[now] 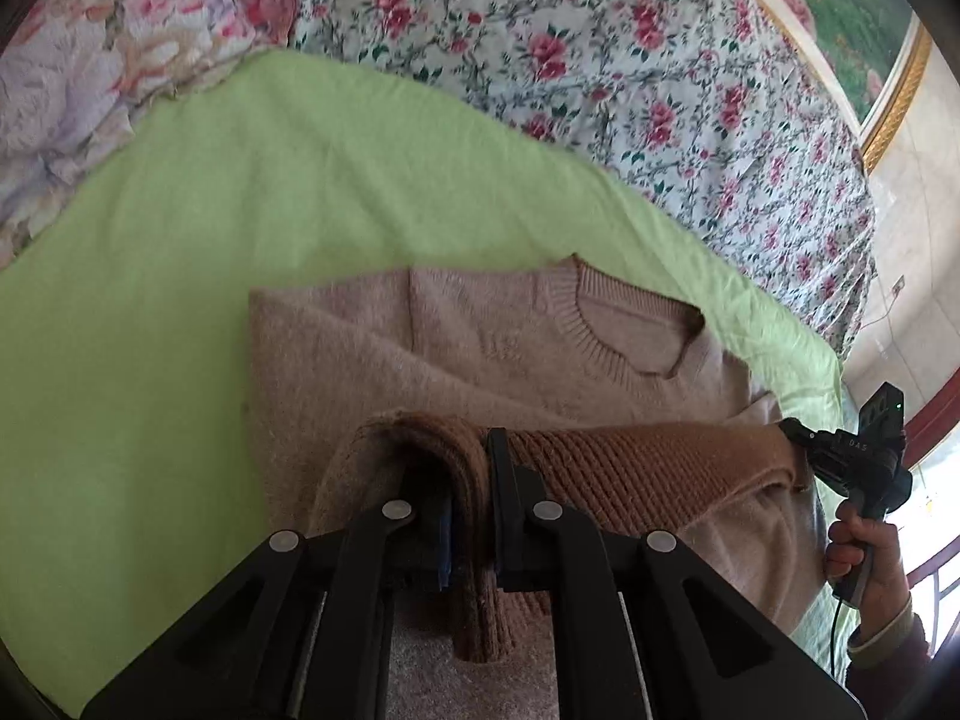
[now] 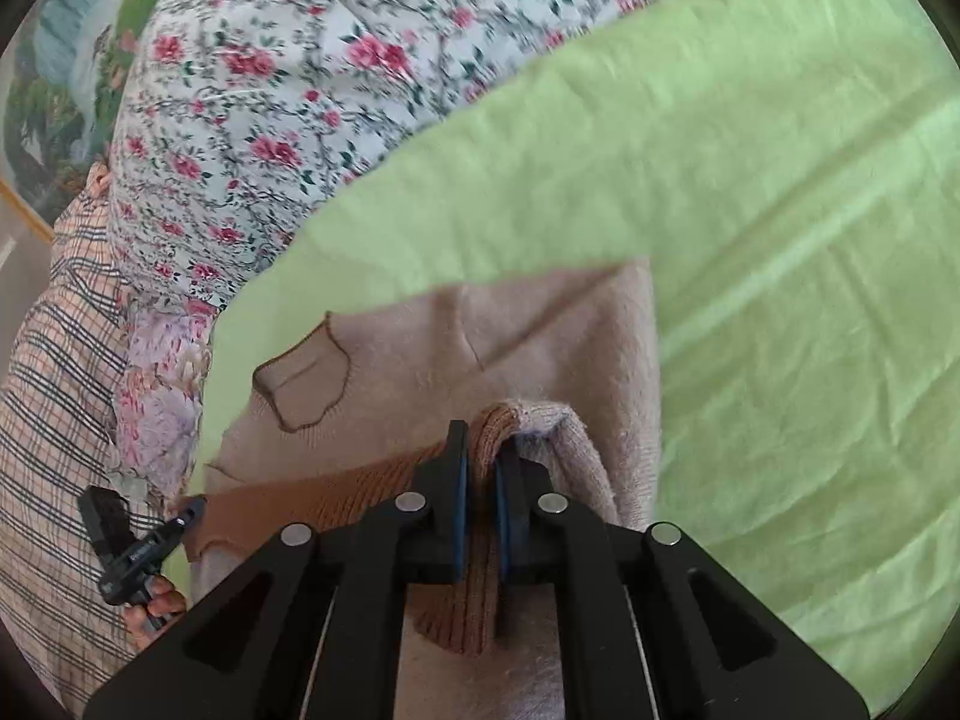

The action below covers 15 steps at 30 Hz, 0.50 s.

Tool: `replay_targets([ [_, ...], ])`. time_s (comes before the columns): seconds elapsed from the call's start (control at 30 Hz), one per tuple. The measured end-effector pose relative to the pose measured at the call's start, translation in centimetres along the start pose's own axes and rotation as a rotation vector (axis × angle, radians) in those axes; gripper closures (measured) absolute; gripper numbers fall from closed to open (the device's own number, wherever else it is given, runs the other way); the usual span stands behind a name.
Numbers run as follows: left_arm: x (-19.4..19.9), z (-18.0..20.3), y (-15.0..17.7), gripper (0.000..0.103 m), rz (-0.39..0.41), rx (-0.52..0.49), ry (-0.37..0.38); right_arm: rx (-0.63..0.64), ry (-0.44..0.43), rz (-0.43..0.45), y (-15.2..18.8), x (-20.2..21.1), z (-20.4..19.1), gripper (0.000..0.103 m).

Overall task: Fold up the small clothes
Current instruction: 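Fold the hem up toward the collar with both tools and lower it, then open both tools and release the folded hem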

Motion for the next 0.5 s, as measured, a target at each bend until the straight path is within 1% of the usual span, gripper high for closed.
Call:
replay_targets([
  [0.07, 0.5, 0.2, 0.3, 0.087, 0.002, 0.001, 0.008, 0.001, -0.001, 0.006, 0.1, 0.6, 0.1, 0.090],
  [0.1, 1.4, 0.8, 0.9, 0.085, 0.001, -0.003, 0.018, 0.005, 0.007, 0.022, 0.3, 1.4, 0.0, 0.088],
  [0.13, 2.1, 1.2, 1.4, 0.082, 0.002, -0.004, 0.037, 0.024, 0.010, 0.057, 0.7, 2.6, -0.3, 0.086],
  [0.17, 2.8, 1.9, 2.0, 0.080, 0.003, -0.009, 0.060, 0.055, 0.003, 0.092, 1.2, 3.9, -0.8, 0.086],
  [0.2, 3.7, 3.1, 3.2, 0.075, 0.002, -0.028, 0.079, 0.086, -0.002, 0.117, 1.7, 4.9, -1.5, 0.086],
  [0.23, 4.0, 4.0, 4.0, 0.070, -0.006, -0.043, 0.087, 0.139, -0.022, 0.141, 2.6, 6.0, -2.5, 0.086],
  [0.27, 4.1, 5.0, 4.8, 0.068, -0.018, -0.061, 0.102, 0.206, -0.066, 0.141, 3.7, 6.7, -3.9, 0.086],
  [0.33, 3.5, 7.8, 6.8, 0.065, -0.058, -0.120, 0.147, 0.316, -0.138, 0.082, 5.6, 6.3, -6.5, 0.086],
  [0.37, 2.5, 9.2, 7.6, 0.065, -0.088, -0.154, 0.160, 0.391, -0.166, 0.014, 6.9, 5.4, -8.2, 0.086],
  [0.43, 1.0, 10.9, 8.3, 0.065, -0.126, -0.198, 0.173, 0.482, -0.193, -0.067, 8.3, 3.8, -10.3, 0.086],
  [0.47, -0.1, 11.5, 8.4, 0.065, -0.148, -0.220, 0.167, 0.525, -0.204, -0.114, 8.9, 2.8, -11.1, 0.086],
  [0.5, -0.6, 11.7, 8.4, 0.065, -0.159, -0.234, 0.160, 0.541, -0.199, -0.138, 9.0, 2.1, -11.4, 0.086],
])
Point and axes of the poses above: each gripper's, at about its wrist camera, not at the fingertips, and x roughly against the way its jaws point, z to its right, y to its underside, the point moved 2 cm from there along -x, roughly the way its jaws point, and after that the axes turned 12 degrees about y, right-handed, at the moved point
